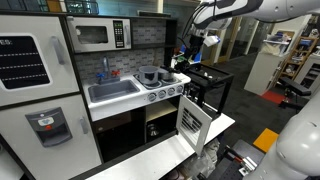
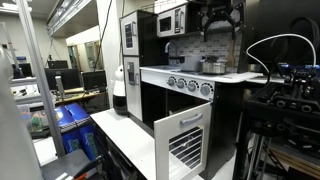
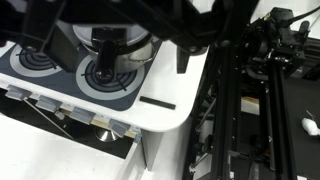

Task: Remove the grey lid from the silver pot and place it on top of the grey pot

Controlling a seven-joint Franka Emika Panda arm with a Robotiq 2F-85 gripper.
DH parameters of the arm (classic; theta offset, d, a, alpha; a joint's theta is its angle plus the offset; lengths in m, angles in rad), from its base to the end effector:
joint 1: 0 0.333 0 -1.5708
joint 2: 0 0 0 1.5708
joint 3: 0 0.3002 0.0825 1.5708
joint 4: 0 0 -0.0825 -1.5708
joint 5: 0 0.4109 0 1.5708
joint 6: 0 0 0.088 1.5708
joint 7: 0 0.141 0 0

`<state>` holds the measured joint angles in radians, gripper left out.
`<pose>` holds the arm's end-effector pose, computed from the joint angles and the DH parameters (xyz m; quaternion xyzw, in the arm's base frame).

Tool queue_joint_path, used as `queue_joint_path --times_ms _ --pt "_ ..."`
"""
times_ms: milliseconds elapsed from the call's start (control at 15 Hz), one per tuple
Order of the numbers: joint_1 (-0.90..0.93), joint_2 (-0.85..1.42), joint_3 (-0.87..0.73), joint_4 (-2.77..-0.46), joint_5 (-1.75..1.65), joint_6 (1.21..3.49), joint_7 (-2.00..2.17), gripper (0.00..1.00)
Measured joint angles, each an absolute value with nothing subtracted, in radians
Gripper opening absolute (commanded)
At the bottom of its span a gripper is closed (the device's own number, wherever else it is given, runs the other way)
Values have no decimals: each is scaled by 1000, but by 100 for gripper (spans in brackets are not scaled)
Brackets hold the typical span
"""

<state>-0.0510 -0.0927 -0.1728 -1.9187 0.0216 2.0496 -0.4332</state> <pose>0.5753 -0.1313 0.4969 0.9887 0.0995 0.1107 0.0187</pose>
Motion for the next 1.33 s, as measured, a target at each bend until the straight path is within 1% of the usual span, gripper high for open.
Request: queue_joint_path --times_ms 267,733,1333 --pt "-49 -26 -138 -1861 24 2056 -433 100" --pt "-52 62 -130 -1840 31 2137 -431 100" --pt "-51 123 -70 -1770 50 2164 -422 100"
